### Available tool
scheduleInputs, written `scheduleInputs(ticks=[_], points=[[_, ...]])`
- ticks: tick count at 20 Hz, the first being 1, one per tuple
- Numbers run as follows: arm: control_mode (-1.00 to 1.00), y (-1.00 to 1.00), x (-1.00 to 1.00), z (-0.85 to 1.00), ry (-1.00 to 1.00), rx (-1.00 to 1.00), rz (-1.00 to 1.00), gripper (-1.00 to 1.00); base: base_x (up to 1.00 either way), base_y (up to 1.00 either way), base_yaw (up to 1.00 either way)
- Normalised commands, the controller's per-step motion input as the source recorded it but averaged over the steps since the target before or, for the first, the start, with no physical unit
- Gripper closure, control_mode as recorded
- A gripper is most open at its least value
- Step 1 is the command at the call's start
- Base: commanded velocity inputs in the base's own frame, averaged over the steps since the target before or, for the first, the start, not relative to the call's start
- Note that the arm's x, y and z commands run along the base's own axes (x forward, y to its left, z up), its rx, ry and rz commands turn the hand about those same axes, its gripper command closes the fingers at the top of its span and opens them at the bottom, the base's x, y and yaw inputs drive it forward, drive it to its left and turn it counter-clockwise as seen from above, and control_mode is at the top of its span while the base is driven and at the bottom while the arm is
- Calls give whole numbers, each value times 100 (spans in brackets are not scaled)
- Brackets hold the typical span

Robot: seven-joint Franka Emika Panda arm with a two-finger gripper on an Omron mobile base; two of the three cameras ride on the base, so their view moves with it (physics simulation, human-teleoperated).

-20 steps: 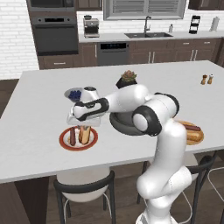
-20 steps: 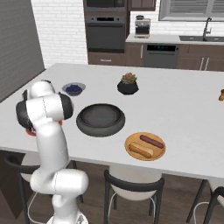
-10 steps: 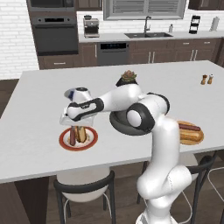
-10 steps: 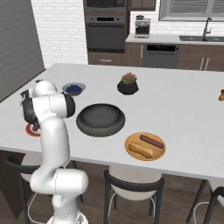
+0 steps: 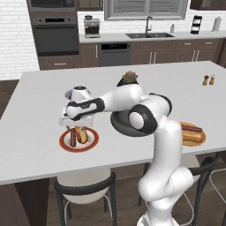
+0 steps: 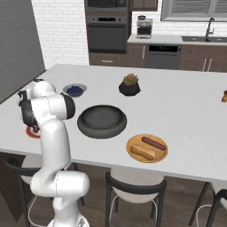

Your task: Place one bun and one sausage from the bowl on each plate.

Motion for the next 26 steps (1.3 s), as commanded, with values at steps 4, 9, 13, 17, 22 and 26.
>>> scheduleInputs(ticks=[4, 9, 13, 17, 22, 26], points=[[-100, -82, -100, 15, -35, 7, 0, -100, 0, 0, 0], [-100, -100, -96, 52, -31, 17, 0, -100, 0, 0, 0], [-100, -100, -27, 100, -15, 8, -1, -100, 0, 0, 0], [-100, -100, 3, 86, 1, -6, -4, -100, 0, 0, 0], [-100, -100, 3, 88, 4, -25, -3, -100, 0, 0, 0], [-100, -100, -1, 19, 7, -33, -9, -100, 0, 0, 0]])
